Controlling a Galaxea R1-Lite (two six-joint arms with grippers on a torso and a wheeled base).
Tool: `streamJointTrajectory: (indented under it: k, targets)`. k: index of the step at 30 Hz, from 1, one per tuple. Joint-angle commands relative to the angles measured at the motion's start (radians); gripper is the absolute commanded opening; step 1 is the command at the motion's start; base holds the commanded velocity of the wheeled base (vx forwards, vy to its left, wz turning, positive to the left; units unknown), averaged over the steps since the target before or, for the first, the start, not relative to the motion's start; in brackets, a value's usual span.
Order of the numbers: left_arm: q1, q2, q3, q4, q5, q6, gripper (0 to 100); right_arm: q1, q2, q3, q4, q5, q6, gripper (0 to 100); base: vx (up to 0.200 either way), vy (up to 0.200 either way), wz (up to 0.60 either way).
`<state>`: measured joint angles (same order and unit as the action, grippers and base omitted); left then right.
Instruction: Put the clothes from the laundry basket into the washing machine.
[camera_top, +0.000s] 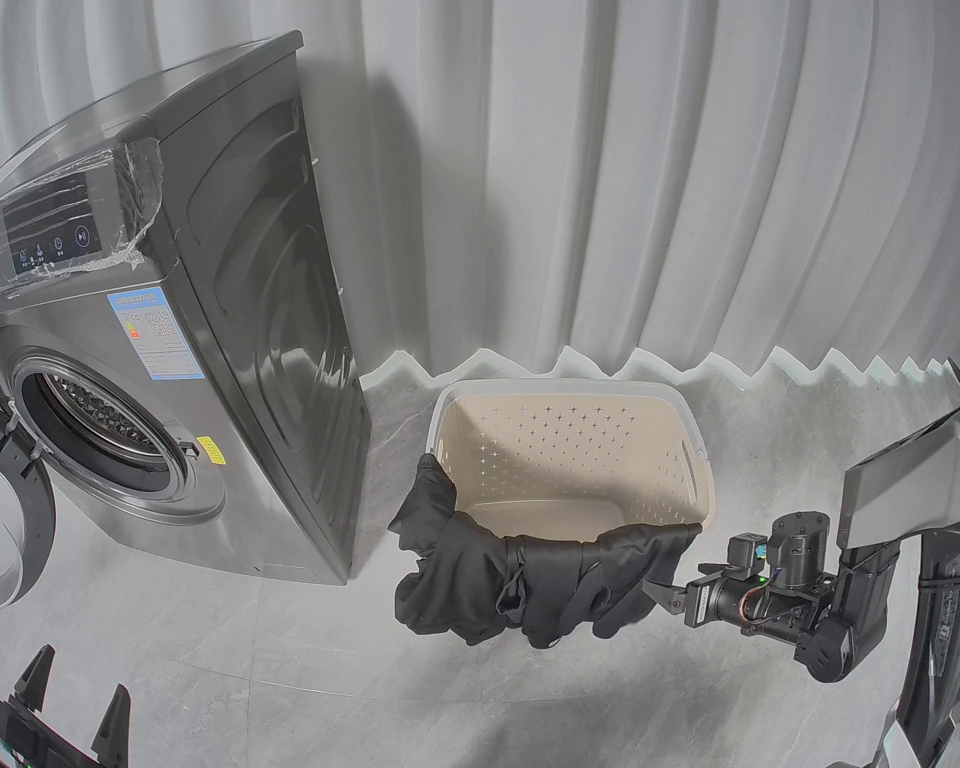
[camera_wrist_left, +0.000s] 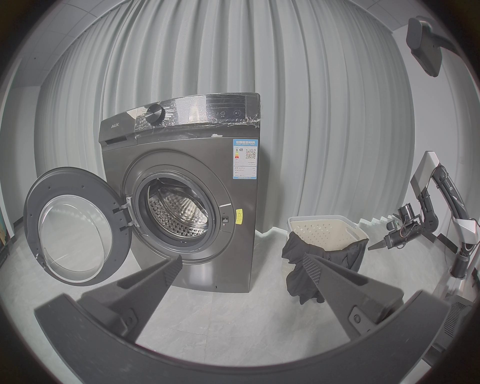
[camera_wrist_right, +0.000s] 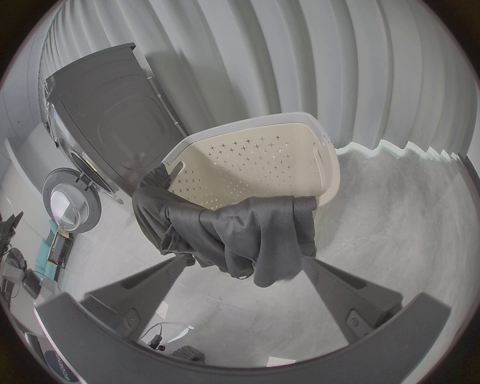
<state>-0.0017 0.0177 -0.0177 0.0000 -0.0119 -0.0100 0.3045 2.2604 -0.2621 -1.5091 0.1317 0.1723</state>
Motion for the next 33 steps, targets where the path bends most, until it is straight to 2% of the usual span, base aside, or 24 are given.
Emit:
streamJointTrajectory:
  k: [1, 10, 19, 20, 27, 33]
  targets:
    - [0.000, -0.016, 0.016, 0.002, 0.000, -0.001, 100, -0.022, 0.073, -0.063, 0.012, 0.000, -0.001, 100, 0.000, 0.000, 0.00]
    - [0.000, -0.016, 0.018, 0.000, 0.000, -0.002, 100, -0.056, 0.146, -0.220, 0.078, -0.001, -0.005, 100, 0.000, 0.000, 0.00]
    - [0.000, -0.016, 0.016, 0.000, 0.000, -0.002, 100, -0.059, 0.154, -0.261, 0.086, -0.011, -0.004, 100, 0.000, 0.000, 0.00]
    - [0.000, -0.016, 0.016, 0.000, 0.000, -0.002, 100, -0.057, 0.156, -0.269, 0.084, -0.012, -0.004, 0, 0.000, 0.000, 0.00]
    - [0.000, -0.016, 0.016, 0.000, 0.001, -0.002, 100, -0.051, 0.154, -0.270, 0.076, -0.012, -0.002, 0, 0.000, 0.000, 0.00]
    - [0.000, -0.016, 0.016, 0.000, 0.001, -0.002, 100, -0.044, 0.140, -0.220, 0.044, -0.011, -0.004, 0, 0.000, 0.000, 0.00]
